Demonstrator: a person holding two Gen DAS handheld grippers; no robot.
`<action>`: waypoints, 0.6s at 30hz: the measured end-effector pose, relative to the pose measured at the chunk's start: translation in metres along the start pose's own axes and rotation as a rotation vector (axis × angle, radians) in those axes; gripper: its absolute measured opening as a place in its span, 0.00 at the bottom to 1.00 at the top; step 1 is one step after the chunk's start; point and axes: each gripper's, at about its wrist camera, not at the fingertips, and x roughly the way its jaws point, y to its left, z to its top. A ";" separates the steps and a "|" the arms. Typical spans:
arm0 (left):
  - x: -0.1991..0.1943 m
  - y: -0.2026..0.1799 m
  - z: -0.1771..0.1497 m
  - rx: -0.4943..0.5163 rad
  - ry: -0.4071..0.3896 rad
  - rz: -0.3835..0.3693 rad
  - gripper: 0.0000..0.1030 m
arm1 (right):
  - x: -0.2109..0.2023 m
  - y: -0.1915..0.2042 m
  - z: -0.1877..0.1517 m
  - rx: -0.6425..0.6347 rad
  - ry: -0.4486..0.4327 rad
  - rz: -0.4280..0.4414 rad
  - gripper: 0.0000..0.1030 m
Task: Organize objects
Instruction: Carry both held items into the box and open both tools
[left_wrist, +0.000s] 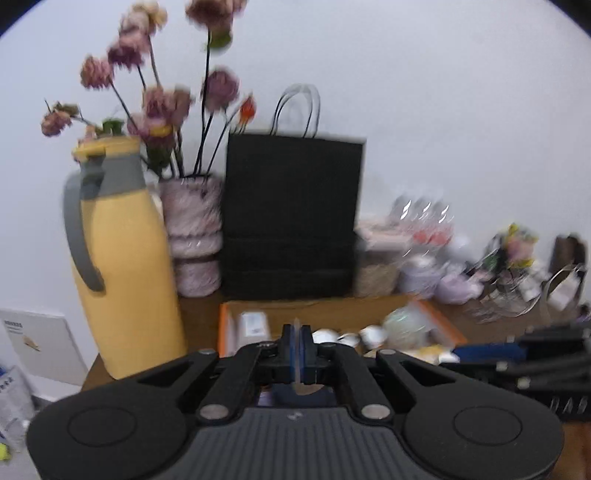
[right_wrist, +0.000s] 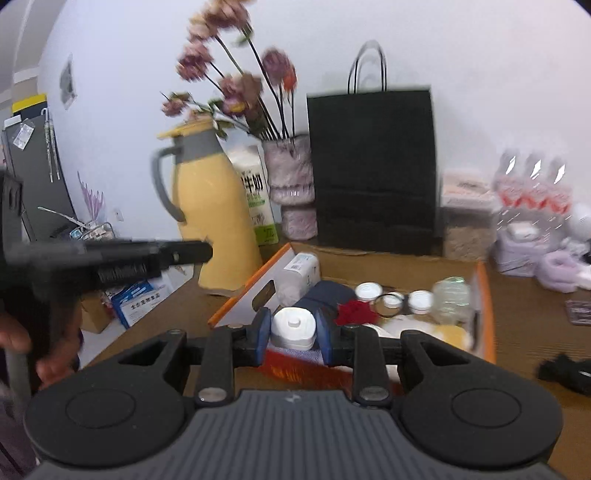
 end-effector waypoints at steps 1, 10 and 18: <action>0.015 0.006 -0.001 -0.015 0.027 0.005 0.01 | 0.017 -0.004 0.004 0.016 0.021 -0.001 0.27; 0.097 0.023 -0.005 -0.031 0.182 0.034 0.21 | 0.109 -0.015 0.004 0.079 0.170 -0.061 0.51; 0.065 0.016 0.002 -0.022 0.156 0.045 0.34 | 0.064 -0.012 0.010 0.037 0.100 -0.087 0.76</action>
